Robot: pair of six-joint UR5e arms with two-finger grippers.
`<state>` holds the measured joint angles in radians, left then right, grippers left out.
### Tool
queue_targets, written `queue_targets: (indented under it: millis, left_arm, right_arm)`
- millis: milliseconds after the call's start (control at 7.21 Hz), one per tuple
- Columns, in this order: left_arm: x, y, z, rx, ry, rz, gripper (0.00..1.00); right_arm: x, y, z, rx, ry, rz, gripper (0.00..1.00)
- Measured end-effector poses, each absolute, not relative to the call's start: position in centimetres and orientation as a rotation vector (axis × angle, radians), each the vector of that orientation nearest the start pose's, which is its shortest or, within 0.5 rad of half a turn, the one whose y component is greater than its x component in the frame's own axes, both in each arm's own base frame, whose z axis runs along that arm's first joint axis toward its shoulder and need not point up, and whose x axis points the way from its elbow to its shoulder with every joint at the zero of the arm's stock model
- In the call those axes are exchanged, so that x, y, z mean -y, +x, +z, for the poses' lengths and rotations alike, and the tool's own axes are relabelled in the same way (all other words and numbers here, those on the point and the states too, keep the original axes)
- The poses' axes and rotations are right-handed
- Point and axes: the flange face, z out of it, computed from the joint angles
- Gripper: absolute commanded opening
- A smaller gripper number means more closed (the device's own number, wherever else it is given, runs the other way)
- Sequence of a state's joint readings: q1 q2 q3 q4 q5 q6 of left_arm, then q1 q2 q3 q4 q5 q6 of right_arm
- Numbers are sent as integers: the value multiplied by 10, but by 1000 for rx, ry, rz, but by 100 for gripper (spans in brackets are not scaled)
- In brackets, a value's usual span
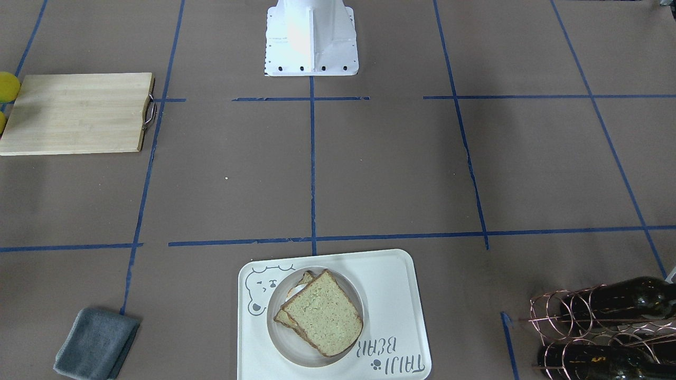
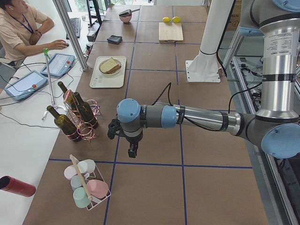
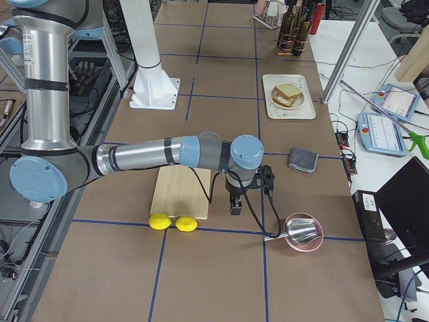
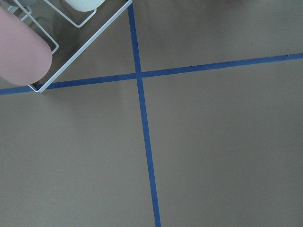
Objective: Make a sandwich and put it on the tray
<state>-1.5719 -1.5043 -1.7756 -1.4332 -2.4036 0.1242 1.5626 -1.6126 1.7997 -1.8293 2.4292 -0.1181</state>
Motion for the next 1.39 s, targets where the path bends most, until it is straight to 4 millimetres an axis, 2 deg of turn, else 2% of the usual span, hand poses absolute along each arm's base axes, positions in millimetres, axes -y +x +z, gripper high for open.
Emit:
queue_targets:
  millis: [555,1387]
  left_arm:
    - [460,-60,597,-833,59,119,100]
    - [460,-60,597,-833,60,121,100]
  right_arm:
    - [465,40,590,816,-39,-105,100]
    - [463,38,591,815,-76,-23,100]
